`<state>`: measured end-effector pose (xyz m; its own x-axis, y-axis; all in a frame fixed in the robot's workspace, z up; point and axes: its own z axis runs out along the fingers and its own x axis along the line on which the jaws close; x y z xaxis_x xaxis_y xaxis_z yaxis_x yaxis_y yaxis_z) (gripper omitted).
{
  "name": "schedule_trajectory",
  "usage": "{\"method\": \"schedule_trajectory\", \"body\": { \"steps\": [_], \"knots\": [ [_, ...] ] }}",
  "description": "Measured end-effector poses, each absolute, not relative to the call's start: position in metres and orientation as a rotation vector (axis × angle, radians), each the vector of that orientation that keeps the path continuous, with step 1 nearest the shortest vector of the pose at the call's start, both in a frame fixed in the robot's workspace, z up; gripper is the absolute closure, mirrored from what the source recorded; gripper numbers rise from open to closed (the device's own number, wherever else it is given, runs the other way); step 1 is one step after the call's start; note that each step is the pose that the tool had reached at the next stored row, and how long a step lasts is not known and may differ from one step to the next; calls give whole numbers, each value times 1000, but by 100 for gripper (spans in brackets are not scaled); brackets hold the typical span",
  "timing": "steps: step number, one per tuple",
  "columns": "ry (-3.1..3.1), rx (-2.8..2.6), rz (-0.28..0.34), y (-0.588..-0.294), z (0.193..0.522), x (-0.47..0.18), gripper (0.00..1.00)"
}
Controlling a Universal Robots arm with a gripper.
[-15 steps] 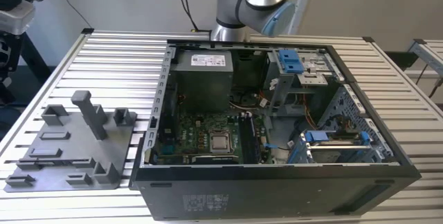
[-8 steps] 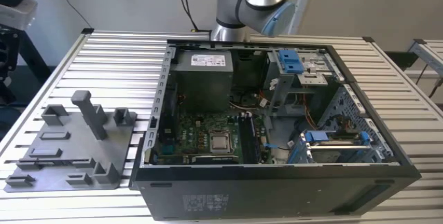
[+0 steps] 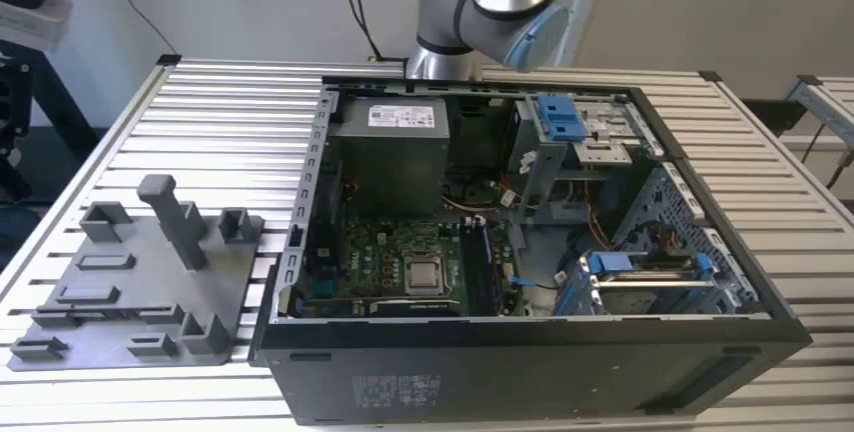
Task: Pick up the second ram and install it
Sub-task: 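Pick up the second ram and move it above second insertion slot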
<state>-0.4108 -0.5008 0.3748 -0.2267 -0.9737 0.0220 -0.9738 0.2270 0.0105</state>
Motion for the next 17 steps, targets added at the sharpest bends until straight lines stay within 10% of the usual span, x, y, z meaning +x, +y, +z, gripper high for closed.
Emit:
{"method": "schedule_trajectory", "body": {
  "steps": [17],
  "knots": [
    [-2309, 2104, 18, -501, 371, -413, 89]
  ]
}}
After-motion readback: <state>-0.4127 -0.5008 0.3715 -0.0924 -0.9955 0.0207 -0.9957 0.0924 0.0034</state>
